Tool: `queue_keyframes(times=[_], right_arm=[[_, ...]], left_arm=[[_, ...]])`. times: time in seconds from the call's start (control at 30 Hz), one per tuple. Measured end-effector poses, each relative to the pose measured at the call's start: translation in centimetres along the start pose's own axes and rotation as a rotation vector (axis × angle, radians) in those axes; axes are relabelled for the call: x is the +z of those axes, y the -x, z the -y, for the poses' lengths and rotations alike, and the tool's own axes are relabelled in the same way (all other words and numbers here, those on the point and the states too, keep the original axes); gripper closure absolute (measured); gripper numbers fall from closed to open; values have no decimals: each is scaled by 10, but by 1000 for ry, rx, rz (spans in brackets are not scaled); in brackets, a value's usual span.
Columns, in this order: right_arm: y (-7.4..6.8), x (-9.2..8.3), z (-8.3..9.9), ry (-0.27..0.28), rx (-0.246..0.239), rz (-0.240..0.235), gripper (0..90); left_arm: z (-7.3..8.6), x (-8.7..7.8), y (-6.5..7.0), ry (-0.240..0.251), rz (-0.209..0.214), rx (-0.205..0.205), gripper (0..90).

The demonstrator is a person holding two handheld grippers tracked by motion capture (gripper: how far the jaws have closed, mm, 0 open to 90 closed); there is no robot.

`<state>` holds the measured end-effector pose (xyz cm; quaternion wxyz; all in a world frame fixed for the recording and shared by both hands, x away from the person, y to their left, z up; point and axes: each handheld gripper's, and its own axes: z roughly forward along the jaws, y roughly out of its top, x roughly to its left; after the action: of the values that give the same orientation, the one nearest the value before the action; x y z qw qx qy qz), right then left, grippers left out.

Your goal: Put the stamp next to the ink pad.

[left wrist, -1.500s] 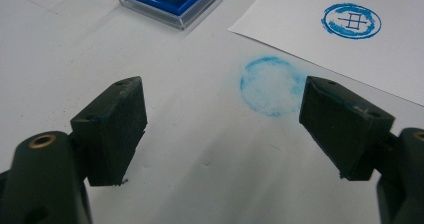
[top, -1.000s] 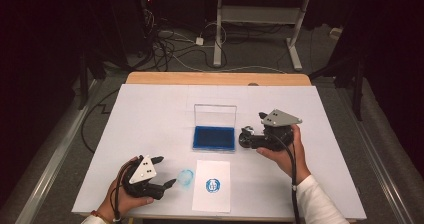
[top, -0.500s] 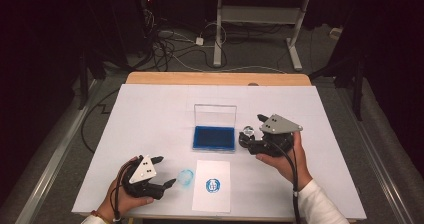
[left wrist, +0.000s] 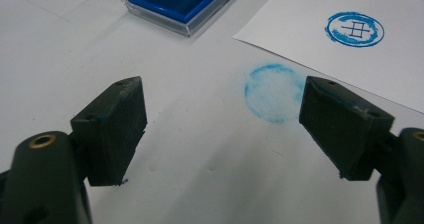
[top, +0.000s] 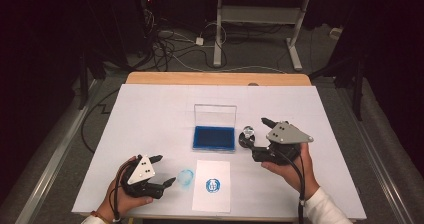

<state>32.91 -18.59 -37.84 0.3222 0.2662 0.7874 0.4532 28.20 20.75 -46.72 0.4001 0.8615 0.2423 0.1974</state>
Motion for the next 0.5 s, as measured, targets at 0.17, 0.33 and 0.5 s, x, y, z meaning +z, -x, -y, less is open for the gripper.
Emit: queue_keyframes(times=[0.17,0.33,0.5], right_arm=[[1,-10,4,5,-4,2,214],[2,-20,9,14,-9,7,214],[2,-24,14,3,-15,6,215]], left_arm=[[-2,-4,2,24,-25,13,182],[-4,-8,2,45,-45,14,181],[-4,-9,1,47,-55,15,181]])
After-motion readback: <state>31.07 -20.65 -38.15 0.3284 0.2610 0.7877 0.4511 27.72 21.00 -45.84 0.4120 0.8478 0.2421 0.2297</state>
